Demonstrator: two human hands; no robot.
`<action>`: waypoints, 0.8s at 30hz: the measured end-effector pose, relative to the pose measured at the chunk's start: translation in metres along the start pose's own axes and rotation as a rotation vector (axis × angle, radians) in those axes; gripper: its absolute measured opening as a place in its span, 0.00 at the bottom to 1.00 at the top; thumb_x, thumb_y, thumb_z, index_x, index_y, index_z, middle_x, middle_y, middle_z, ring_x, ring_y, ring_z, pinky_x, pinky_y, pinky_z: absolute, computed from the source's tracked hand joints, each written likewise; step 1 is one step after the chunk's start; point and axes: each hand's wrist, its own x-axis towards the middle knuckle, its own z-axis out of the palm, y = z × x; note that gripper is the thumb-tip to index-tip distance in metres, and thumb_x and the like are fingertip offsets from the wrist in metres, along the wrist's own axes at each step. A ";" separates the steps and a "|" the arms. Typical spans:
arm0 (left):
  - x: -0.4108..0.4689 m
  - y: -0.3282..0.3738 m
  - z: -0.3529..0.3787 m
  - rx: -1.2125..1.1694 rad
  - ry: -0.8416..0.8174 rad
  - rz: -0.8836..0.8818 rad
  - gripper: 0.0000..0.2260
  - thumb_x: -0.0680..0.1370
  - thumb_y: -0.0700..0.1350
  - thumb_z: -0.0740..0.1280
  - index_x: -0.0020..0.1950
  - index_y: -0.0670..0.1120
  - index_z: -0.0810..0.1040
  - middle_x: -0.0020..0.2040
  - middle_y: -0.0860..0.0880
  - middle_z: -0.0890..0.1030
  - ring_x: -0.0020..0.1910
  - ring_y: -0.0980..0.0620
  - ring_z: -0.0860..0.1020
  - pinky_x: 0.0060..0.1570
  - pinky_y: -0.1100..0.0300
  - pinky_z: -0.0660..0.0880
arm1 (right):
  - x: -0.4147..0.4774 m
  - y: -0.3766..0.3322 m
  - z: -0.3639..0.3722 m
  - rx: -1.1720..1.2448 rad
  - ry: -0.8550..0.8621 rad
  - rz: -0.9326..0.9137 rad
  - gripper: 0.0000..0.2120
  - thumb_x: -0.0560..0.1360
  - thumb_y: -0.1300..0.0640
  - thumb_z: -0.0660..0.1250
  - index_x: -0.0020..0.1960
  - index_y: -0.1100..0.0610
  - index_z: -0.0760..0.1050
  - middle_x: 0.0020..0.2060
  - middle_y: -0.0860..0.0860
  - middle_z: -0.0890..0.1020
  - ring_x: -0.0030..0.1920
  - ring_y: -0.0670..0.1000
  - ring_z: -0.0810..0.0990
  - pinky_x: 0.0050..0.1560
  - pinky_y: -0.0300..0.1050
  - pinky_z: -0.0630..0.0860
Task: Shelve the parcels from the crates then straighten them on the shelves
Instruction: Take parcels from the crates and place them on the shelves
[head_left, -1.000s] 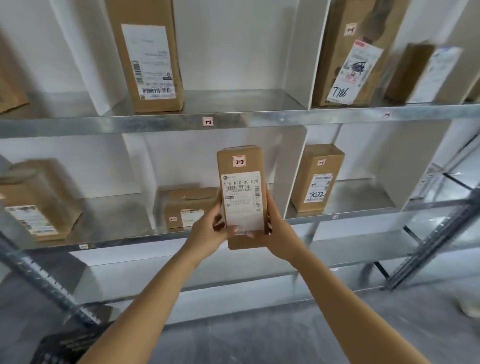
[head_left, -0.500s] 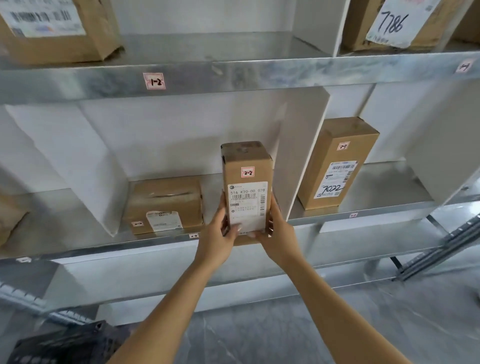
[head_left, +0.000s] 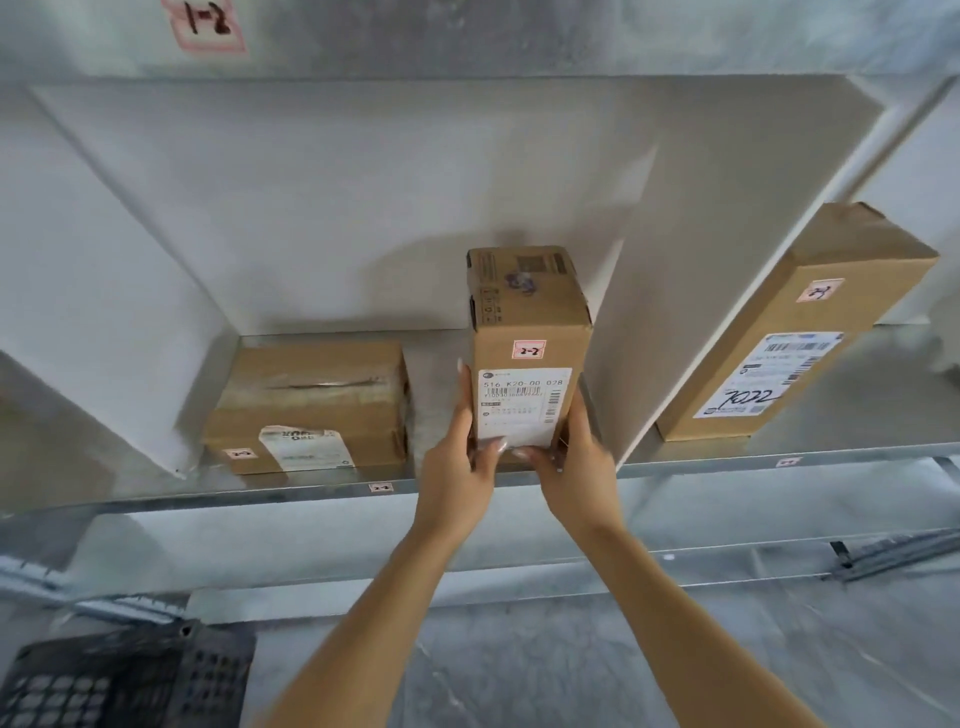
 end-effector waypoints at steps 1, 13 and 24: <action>0.002 0.000 0.000 0.014 -0.003 0.000 0.32 0.78 0.40 0.66 0.78 0.49 0.55 0.65 0.57 0.75 0.63 0.55 0.75 0.61 0.62 0.72 | 0.002 0.000 0.000 -0.008 -0.002 -0.008 0.41 0.74 0.61 0.72 0.77 0.46 0.52 0.60 0.46 0.81 0.54 0.53 0.82 0.54 0.52 0.80; -0.055 0.007 -0.065 -0.049 0.078 -0.089 0.33 0.74 0.50 0.72 0.74 0.54 0.60 0.71 0.53 0.67 0.69 0.53 0.68 0.64 0.56 0.73 | -0.054 -0.034 -0.023 0.231 -0.007 0.034 0.52 0.66 0.55 0.79 0.78 0.45 0.48 0.68 0.46 0.72 0.65 0.41 0.72 0.66 0.40 0.69; -0.217 -0.005 -0.247 -0.163 0.550 -0.304 0.28 0.73 0.45 0.73 0.70 0.49 0.66 0.66 0.52 0.70 0.66 0.55 0.69 0.62 0.54 0.73 | -0.149 -0.160 0.074 0.312 -0.451 -0.211 0.48 0.64 0.45 0.73 0.78 0.44 0.52 0.74 0.46 0.67 0.70 0.46 0.69 0.69 0.45 0.66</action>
